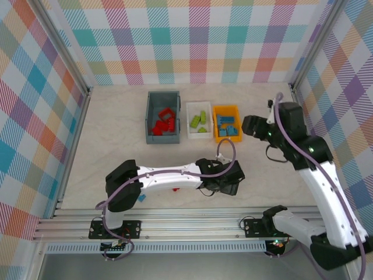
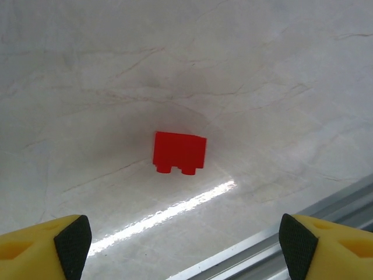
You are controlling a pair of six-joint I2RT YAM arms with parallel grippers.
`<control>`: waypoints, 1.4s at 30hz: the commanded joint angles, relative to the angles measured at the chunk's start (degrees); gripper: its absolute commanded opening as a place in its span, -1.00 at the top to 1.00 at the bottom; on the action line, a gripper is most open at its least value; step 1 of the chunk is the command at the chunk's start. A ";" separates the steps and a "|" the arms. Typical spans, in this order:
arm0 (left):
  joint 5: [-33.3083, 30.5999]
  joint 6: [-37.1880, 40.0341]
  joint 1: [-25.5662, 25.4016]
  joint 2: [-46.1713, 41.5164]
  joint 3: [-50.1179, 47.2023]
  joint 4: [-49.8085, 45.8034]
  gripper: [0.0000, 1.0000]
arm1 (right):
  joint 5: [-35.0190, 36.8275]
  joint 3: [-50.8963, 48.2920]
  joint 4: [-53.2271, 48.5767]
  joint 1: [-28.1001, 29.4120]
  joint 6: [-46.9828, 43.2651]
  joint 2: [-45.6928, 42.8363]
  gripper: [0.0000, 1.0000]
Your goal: Sort the legos into containers by color
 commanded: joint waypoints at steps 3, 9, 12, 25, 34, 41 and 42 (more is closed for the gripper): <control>1.04 -19.94 0.18 2.29 2.83 -4.50 -0.72 | -0.11 -0.44 -7.76 0.36 0.44 -5.40 -0.53; 3.64 -34.16 0.59 2.56 0.11 2.12 -0.70 | 0.02 0.18 -9.90 0.36 0.03 -7.51 -0.53; 6.23 -39.53 1.65 4.05 -0.54 5.55 -0.68 | -0.04 0.52 -10.34 0.36 -0.22 -7.93 -0.53; 6.74 -45.89 4.31 9.65 0.87 7.21 -0.23 | -1.06 0.35 -10.87 0.36 -0.18 -8.80 -0.53; 7.60 -45.32 5.13 10.31 0.02 10.17 0.34 | -2.92 0.78 -10.89 0.36 -0.23 -8.90 -0.53; 6.37 -43.97 5.10 8.46 -0.77 9.76 0.49 | -2.84 0.97 -12.02 0.36 -0.37 -9.65 -0.53; 6.14 -43.64 5.16 8.18 -0.74 9.64 0.49 | -2.82 0.89 -12.05 0.32 -0.40 -9.65 -0.53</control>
